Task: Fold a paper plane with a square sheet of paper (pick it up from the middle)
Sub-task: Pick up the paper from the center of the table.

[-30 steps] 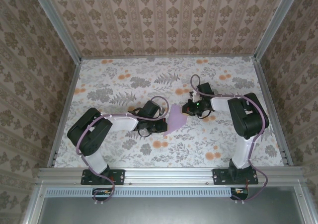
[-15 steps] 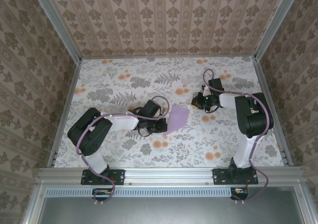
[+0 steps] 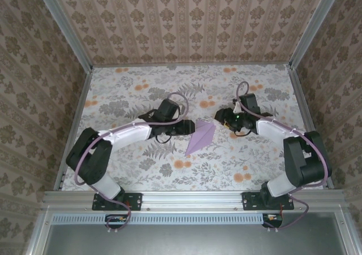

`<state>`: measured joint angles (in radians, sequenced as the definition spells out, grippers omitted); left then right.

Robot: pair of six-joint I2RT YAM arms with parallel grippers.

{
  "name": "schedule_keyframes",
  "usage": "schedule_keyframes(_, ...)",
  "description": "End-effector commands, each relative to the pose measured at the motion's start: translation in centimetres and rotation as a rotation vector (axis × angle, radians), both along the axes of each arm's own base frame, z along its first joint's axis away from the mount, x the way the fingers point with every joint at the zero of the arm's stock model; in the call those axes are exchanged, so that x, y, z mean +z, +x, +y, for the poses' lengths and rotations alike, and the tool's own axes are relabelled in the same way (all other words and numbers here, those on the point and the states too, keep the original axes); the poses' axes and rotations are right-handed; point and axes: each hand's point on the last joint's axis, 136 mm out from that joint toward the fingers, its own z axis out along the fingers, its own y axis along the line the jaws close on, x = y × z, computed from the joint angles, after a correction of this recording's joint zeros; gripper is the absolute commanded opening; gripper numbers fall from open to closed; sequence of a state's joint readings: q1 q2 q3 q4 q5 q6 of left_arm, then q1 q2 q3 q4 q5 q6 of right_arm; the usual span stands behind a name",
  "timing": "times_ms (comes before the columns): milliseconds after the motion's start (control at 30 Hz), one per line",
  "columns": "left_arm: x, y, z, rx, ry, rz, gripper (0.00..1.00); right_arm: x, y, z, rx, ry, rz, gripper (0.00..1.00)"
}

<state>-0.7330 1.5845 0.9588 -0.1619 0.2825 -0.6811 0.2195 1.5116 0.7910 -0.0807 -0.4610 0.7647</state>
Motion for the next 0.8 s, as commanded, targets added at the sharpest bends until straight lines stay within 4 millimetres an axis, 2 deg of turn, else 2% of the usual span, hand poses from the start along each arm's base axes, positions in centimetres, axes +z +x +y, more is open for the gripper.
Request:
schedule_keyframes(0, 1.1, 1.0, 2.7, 0.061, 0.069, -0.065, 0.77, -1.1, -1.4, 0.2, -0.072, -0.029, 0.065, 0.58)
schedule_keyframes(133, 1.0, 1.3, 5.7, 0.132, 0.101, -0.082, 0.94, -2.5, -1.9, 2.2, -0.086, -0.019, 0.114, 0.60)
schedule_keyframes(233, 0.4, 1.3, 7.6, 0.165, 0.096, -0.045, 1.00, -3.5, -2.2, 4.0, -0.076, 0.003, 0.169, 0.58)
schedule_keyframes(400, -0.6, 1.6, 10.4, 0.229, 0.097, -0.003, 1.00, -4.9, -2.6, 5.5, -0.084, 0.003, 0.230, 0.55)
schedule_keyframes(600, -0.9, 1.7, 12.3, 0.268, 0.096, 0.006, 1.00, -4.4, -2.7, 7.9, -0.014, 0.046, 0.211, 0.48)
schedule_keyframes(767, -1.1, 1.9, 13.4, 0.292, 0.088, 0.022, 1.00, -4.6, -2.9, 8.0, -0.020, 0.048, 0.220, 0.46)
